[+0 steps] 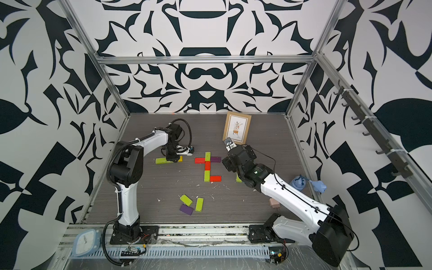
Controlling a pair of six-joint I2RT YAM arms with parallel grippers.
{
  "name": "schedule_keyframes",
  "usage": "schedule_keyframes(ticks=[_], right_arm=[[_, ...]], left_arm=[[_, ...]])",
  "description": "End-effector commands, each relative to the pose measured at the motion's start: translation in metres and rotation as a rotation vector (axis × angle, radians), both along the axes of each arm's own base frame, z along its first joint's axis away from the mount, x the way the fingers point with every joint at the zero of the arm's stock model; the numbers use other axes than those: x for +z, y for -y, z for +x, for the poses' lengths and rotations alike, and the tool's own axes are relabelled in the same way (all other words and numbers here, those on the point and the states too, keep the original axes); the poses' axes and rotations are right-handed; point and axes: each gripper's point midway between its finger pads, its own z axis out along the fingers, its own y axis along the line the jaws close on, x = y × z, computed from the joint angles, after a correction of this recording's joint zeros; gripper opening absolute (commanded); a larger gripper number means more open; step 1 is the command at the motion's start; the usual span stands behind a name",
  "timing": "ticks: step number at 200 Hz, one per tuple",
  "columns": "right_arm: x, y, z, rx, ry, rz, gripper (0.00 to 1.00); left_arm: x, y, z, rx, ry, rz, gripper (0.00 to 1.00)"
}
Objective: Assemble the letter t with building blocks
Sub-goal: Assemble the building block at the center of the board.
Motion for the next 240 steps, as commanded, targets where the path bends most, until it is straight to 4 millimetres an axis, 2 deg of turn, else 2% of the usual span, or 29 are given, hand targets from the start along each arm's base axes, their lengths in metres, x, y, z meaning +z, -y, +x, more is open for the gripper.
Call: schedule_keyframes(ticks=[1, 36, 82, 118, 160, 186, 240], right_arm=[[0.008, 0.0, 0.002, -0.006, 0.021, -0.007, 0.99], [0.007, 0.0, 0.002, -0.007, 0.021, -0.017, 0.99], [0.006, -0.002, 0.001, -0.004, 0.021, -0.021, 1.0], [0.005, -0.004, 0.0, 0.01, 0.016, -0.025, 1.0], [0.004, -0.006, 0.0, 0.018, 0.014, -0.028, 0.99], [0.003, -0.007, -0.001, 0.021, 0.012, -0.028, 0.99], [0.003, -0.009, -0.001, 0.029, 0.009, -0.025, 1.0]], left_arm=[[-0.015, -0.01, -0.01, -0.017, -0.036, 0.038, 0.25], [-0.015, -0.013, -0.012, -0.02, -0.034, 0.049, 0.33], [-0.011, -0.01, -0.013, -0.008, -0.032, 0.03, 0.48], [-0.008, -0.008, -0.012, 0.006, -0.025, 0.017, 0.54], [0.002, 0.001, -0.011, 0.014, -0.025, -0.034, 0.58], [0.011, 0.006, -0.011, 0.025, -0.017, -0.07, 0.65], [0.035, 0.018, 0.005, 0.092, 0.04, -0.161, 0.71]])
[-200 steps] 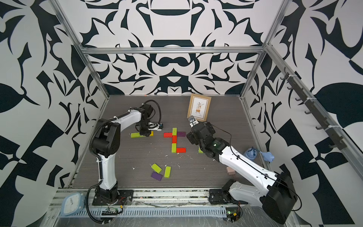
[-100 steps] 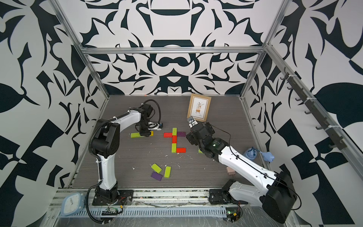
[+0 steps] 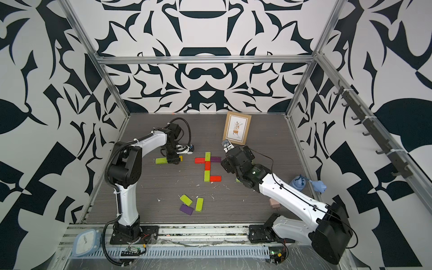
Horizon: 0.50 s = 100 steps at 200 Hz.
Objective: Assemble the letter t with building blocks
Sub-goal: Assemble the building block at the center of the board.
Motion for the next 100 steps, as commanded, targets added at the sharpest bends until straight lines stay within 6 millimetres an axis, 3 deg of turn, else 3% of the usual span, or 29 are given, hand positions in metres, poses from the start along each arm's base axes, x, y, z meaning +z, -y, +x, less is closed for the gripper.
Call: schedule_keyframes(ticks=[1, 51, 100], right_arm=[[0.009, -0.002, 0.002, -0.001, 0.02, 0.012, 1.0], [0.01, -0.003, 0.001, 0.003, 0.02, 0.015, 1.0], [0.012, -0.004, 0.0, 0.007, 0.025, 0.017, 1.0]], left_arm=[[0.029, 0.009, 0.004, 0.037, 0.024, -0.085, 0.71], [0.066, 0.02, 0.017, 0.091, 0.099, -0.213, 0.76], [0.108, 0.03, 0.008, 0.087, 0.163, -0.341, 0.75]])
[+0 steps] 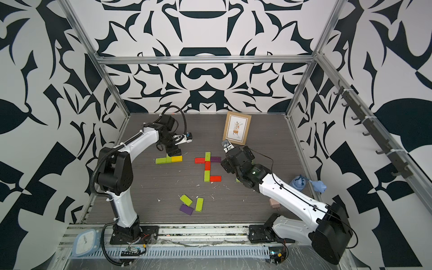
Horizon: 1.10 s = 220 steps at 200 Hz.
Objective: Assemble the letter t with building blocks
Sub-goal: Assemble the building block at the center of the board, then pick up the building block from the center of the board.
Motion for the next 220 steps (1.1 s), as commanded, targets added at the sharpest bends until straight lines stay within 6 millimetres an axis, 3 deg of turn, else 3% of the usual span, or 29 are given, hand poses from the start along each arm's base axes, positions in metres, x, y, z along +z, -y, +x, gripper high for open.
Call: schedule_keyframes(ticks=[1, 48, 111, 141, 179, 220], right_arm=[[0.012, -0.003, 0.001, 0.004, 0.027, 0.019, 1.0], [0.014, -0.002, 0.001, 0.004, 0.032, 0.016, 0.99], [0.014, -0.001, 0.001, -0.002, 0.037, 0.002, 0.99], [0.014, 0.0, 0.001, -0.005, 0.039, -0.006, 0.99], [0.014, 0.001, 0.001, -0.009, 0.038, -0.01, 1.0], [0.014, 0.001, -0.001, -0.006, 0.04, -0.016, 1.0]], left_arm=[[0.031, 0.009, -0.011, -0.013, 0.031, -0.098, 0.75], [0.077, 0.012, -0.044, -0.096, 0.108, -0.157, 0.72], [0.092, 0.023, -0.115, -0.311, 0.202, -0.128, 0.68], [0.08, 0.024, -0.139, -0.372, 0.209, -0.037, 0.66], [0.033, 0.022, -0.188, -0.506, 0.108, 0.162, 0.66], [0.005, 0.024, -0.218, -0.595, 0.05, 0.253, 0.62]])
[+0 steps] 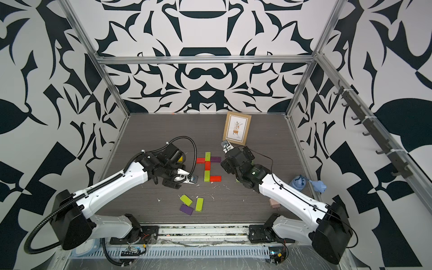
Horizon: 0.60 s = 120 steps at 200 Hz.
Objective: Assemble the letter t with building blocks
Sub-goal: Pick up the building block from the center of the board.
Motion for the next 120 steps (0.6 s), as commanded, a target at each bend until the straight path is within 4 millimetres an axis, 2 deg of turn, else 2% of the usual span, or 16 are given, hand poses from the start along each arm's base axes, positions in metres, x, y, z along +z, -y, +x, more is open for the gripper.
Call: schedule_keyframes(ticks=[1, 65, 100, 120], right_arm=[[0.016, 0.001, 0.002, -0.012, 0.04, 0.01, 1.0], [0.01, -0.003, 0.002, -0.002, 0.033, 0.002, 0.99], [0.009, -0.004, 0.003, -0.001, 0.031, -0.007, 0.99], [0.009, -0.003, 0.002, -0.002, 0.032, -0.009, 0.99]], left_arm=[[-0.015, -0.014, -0.015, -0.029, -0.024, 0.104, 0.62], [-0.049, -0.019, -0.042, -0.093, -0.076, 0.153, 0.61], [-0.065, -0.025, -0.046, -0.097, -0.087, 0.184, 0.57], [-0.071, -0.02, -0.041, -0.101, -0.066, 0.172, 0.56]])
